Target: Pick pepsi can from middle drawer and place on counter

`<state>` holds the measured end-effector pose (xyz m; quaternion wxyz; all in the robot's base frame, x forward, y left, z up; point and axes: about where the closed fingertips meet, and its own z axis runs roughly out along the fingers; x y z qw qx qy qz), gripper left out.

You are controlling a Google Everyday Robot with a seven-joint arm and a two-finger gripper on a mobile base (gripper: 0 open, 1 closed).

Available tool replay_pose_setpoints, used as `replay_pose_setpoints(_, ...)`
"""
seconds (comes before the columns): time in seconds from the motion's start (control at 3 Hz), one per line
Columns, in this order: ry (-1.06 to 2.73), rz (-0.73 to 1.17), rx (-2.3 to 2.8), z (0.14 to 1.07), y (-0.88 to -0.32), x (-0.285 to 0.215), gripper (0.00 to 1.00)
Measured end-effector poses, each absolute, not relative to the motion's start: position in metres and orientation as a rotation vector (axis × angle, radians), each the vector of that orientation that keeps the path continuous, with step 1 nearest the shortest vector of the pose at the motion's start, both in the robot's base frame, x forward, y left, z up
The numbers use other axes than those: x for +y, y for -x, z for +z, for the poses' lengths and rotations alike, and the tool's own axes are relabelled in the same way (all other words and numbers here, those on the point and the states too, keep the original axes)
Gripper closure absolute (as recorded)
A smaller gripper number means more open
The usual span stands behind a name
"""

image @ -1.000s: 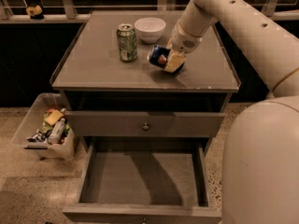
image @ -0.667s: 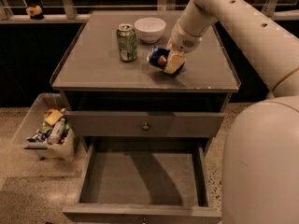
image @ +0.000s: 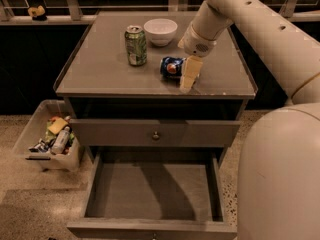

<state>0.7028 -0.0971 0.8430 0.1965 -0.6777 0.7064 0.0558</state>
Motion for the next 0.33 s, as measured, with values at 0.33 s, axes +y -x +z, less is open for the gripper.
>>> replay_pose_setpoints(0.33, 1.898, 0.156, 1.978, 0.843, -0.7028, -0.0971, 0.0)
